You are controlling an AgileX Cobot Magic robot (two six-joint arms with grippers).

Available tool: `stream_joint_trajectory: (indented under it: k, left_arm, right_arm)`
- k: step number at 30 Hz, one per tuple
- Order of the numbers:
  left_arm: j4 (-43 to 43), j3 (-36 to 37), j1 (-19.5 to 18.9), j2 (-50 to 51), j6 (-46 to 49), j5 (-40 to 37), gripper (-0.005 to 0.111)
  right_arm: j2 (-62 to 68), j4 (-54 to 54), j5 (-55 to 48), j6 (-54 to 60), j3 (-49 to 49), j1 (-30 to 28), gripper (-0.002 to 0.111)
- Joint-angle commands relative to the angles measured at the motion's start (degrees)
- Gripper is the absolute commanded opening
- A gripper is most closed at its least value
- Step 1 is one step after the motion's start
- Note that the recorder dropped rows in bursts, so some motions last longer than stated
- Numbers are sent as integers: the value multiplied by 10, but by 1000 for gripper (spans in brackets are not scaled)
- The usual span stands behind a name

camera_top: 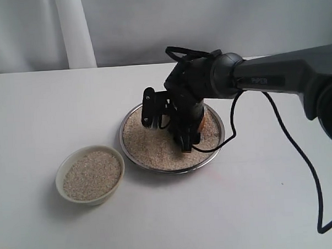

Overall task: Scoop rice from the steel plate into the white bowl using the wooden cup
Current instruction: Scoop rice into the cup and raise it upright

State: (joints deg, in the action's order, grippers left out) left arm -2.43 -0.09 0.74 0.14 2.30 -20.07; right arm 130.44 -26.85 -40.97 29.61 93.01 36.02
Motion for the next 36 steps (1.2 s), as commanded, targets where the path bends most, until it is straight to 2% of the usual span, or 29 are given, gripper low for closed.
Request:
stream_joint_trajectory:
  k: [1, 6, 14, 26, 36]
  left_arm:
    - [0, 1, 1, -1, -2, 3, 0]
    - [0, 1, 1, -1, -2, 3, 0]
    - [0, 1, 1, -1, -2, 3, 0]
    - [0, 1, 1, -1, -2, 3, 0]
    - [0, 1, 1, -1, -2, 3, 0]
  right_arm:
    - [23, 93, 32, -1, -18, -22, 0]
    - [-40, 196, 168, 44, -120, -72, 0]
    - [-86, 328, 297, 111, -193, -100, 0]
    - [-140, 427, 358, 111, -200, -98, 0]
    - [-210, 436, 353, 111, -200, -67, 0]
